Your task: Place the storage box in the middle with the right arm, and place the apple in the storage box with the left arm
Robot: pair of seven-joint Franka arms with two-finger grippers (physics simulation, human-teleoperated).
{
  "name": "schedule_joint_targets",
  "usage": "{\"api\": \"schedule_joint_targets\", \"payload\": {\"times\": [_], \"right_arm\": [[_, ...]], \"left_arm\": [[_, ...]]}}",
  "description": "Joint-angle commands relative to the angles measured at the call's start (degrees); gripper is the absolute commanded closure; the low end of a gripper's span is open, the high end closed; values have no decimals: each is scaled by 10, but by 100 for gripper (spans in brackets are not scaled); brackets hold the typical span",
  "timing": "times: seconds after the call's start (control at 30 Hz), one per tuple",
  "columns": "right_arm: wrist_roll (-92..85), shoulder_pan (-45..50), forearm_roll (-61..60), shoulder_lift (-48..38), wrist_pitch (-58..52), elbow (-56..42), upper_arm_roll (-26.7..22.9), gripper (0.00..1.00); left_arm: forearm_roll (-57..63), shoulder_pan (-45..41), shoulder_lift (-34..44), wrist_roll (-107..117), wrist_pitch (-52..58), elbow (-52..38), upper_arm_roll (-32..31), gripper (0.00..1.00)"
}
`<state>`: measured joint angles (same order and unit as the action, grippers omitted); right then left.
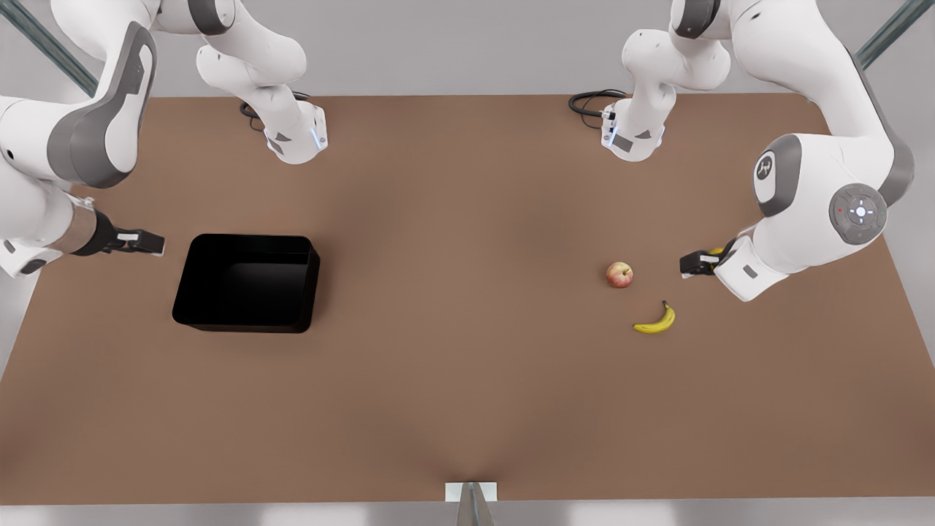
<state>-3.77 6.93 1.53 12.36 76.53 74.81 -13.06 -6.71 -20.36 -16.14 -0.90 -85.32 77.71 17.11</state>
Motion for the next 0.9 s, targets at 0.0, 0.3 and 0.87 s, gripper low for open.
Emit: {"api": "schedule_joint_targets", "payload": {"times": [0.0,0.3,0.87], "right_arm": [[-9,1,-1,-1,13,0,0,0],[-244,-74,-17,57,272,216,-75,0],[-238,-64,-59,95,583,489,-76,0]], "left_arm": [[0,0,1,-2,-6,0,0,0],[0,0,1,-1,0,0,0,0],[1,0,-1,0,0,0,0,0]]}}
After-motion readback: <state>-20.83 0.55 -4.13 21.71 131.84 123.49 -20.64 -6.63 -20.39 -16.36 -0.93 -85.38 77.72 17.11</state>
